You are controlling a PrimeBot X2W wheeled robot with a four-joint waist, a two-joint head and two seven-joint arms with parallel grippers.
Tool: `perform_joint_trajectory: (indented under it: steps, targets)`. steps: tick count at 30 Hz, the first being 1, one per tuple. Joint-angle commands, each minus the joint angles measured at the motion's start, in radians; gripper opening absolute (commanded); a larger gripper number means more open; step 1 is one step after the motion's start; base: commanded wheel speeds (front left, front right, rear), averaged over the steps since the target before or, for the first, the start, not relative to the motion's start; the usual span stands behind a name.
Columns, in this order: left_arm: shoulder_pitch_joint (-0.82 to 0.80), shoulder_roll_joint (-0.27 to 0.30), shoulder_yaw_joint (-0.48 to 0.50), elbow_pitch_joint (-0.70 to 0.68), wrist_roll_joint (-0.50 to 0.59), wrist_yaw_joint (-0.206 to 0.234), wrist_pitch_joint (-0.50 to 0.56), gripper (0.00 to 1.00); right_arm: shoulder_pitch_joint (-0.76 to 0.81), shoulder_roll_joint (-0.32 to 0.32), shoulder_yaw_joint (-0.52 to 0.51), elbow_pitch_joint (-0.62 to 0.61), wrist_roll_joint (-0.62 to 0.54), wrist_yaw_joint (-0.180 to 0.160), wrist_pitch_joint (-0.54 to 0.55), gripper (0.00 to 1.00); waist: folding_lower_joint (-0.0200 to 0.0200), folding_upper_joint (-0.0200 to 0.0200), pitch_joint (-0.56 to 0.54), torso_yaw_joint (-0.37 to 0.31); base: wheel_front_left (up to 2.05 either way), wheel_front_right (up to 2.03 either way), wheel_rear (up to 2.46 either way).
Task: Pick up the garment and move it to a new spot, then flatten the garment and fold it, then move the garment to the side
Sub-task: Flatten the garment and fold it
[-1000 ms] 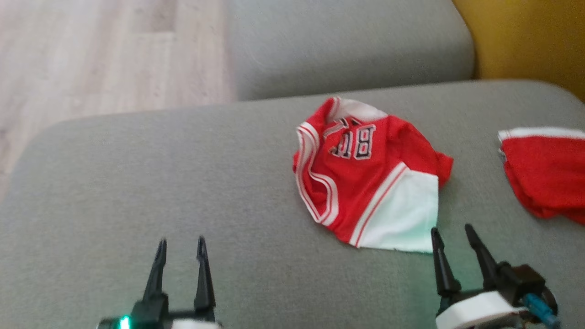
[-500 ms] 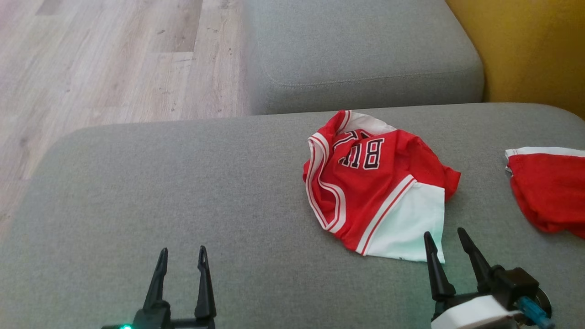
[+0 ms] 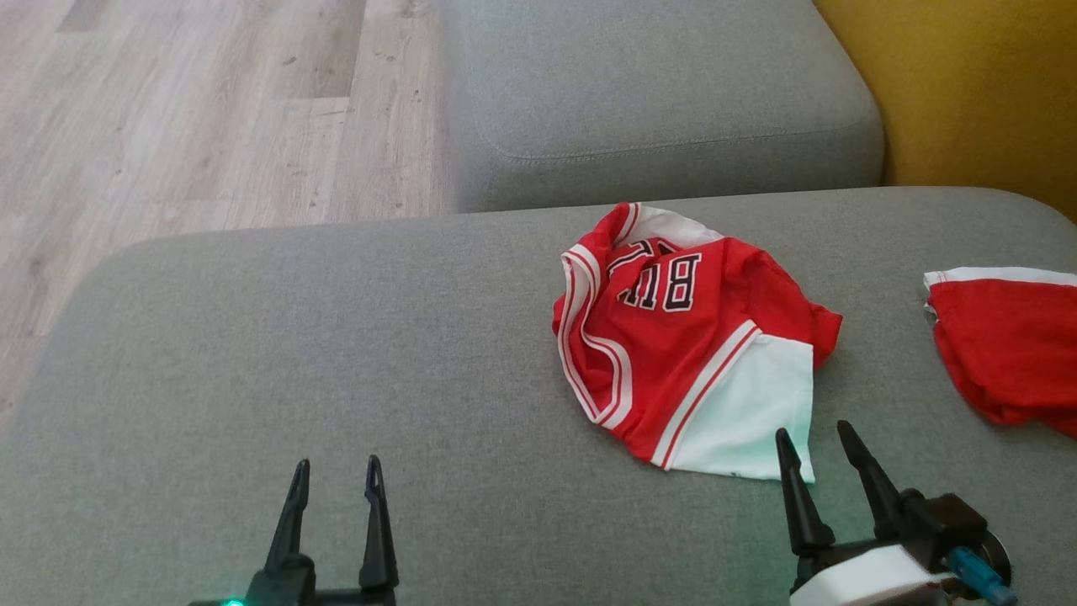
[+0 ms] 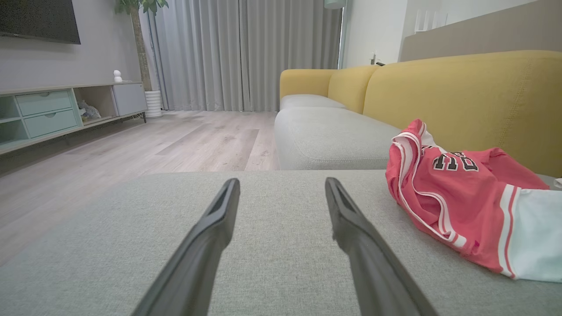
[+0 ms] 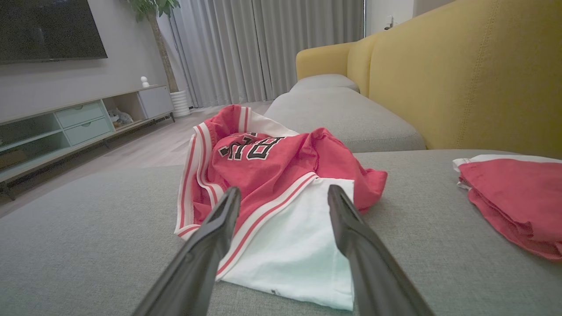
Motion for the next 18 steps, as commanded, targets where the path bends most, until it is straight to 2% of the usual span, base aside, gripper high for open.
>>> perform_joint_trajectory:
  steps: [1, 11, 18]
  targets:
    - [-0.040, -0.002, 0.036, -0.026, 0.007, -0.004, -0.009, 1.00, -0.029, -0.005, 0.029, -0.029, -0.003, -0.001, -0.004, 1.00, 0.0000, -0.0001, 0.001, -0.001, 0.00, 0.00, 0.00]
    - [-0.047, -0.002, 0.024, -0.018, 0.005, -0.007, -0.009, 1.00, -0.036, -0.005, 0.028, -0.033, -0.001, -0.001, -0.004, 1.00, 0.0000, -0.0001, 0.014, -0.014, 0.00, 0.00, 0.00]
    - [-0.061, -0.002, -0.005, -0.004, -0.008, -0.013, -0.010, 1.00, -0.048, -0.005, 0.027, -0.045, -0.015, -0.001, -0.004, 1.00, 0.0000, -0.0001, 0.043, -0.064, 0.00, 0.00, 0.00]
